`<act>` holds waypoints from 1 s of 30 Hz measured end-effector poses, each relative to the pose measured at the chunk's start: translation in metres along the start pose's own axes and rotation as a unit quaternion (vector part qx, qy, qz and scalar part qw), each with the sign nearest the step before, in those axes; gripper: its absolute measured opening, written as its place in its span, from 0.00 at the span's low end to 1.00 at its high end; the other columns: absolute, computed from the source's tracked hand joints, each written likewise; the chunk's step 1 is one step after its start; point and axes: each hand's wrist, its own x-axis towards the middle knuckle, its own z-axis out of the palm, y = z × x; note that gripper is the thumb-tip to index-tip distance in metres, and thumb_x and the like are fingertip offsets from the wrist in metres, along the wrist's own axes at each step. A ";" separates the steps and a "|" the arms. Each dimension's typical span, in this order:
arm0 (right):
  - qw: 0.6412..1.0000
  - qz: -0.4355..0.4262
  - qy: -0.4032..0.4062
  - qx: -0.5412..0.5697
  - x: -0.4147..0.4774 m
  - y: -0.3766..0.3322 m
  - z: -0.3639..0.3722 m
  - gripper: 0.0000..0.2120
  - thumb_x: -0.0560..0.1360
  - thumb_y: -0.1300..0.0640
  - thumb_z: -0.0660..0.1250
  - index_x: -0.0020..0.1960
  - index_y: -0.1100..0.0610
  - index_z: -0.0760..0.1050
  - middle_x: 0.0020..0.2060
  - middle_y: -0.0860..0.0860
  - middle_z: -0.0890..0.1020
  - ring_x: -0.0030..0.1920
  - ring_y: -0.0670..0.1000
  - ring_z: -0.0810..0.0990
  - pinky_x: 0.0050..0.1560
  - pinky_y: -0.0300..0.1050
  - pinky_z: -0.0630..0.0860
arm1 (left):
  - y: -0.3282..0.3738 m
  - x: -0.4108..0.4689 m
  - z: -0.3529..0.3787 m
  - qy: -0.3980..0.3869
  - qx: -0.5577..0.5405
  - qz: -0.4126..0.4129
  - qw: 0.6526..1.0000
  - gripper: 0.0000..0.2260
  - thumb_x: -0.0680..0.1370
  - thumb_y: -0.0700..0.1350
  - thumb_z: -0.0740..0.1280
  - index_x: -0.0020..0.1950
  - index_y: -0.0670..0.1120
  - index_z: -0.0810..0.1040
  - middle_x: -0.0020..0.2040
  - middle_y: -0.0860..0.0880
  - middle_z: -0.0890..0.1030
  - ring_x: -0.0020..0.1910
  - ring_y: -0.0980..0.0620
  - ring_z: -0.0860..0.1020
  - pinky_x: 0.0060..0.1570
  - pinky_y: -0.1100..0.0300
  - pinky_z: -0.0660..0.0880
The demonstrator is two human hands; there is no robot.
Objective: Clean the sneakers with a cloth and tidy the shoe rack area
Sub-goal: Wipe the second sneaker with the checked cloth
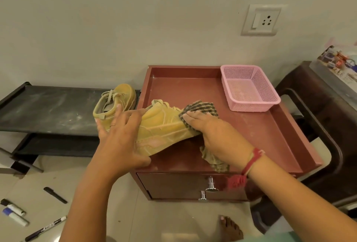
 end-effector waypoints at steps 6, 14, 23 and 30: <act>0.995 0.086 0.024 -0.050 0.016 0.036 0.000 0.28 0.75 0.68 0.54 0.73 0.52 0.60 0.72 0.48 0.63 0.72 0.49 0.62 0.69 0.38 0.55 | -0.002 0.001 -0.001 -0.010 -0.020 -0.013 1.000 0.48 0.58 0.48 0.76 0.73 0.58 0.56 0.71 0.56 0.61 0.77 0.50 0.42 0.69 0.33 0.35; 0.993 0.048 0.054 0.089 0.009 0.026 -0.004 0.29 0.68 0.74 0.56 0.65 0.56 0.73 0.65 0.50 0.74 0.67 0.47 0.69 0.68 0.29 0.57 | -0.004 0.001 -0.002 -0.011 -0.053 -0.008 0.999 0.48 0.58 0.47 0.76 0.73 0.60 0.56 0.68 0.58 0.60 0.77 0.50 0.43 0.70 0.33 0.36; 0.992 0.075 0.068 0.068 0.013 0.043 0.000 0.29 0.66 0.71 0.54 0.63 0.55 0.76 0.63 0.49 0.76 0.65 0.48 0.72 0.68 0.36 0.62 | -0.006 0.000 0.001 -0.009 -0.061 0.004 0.998 0.48 0.58 0.48 0.76 0.72 0.62 0.54 0.68 0.60 0.60 0.77 0.51 0.43 0.70 0.33 0.36; 0.988 0.100 0.082 0.084 0.009 0.044 0.001 0.30 0.66 0.75 0.55 0.63 0.56 0.75 0.64 0.50 0.75 0.67 0.48 0.70 0.65 0.25 0.55 | -0.006 0.002 0.000 -0.009 -0.069 0.000 0.998 0.48 0.58 0.47 0.77 0.73 0.60 0.55 0.69 0.59 0.60 0.77 0.51 0.43 0.70 0.34 0.36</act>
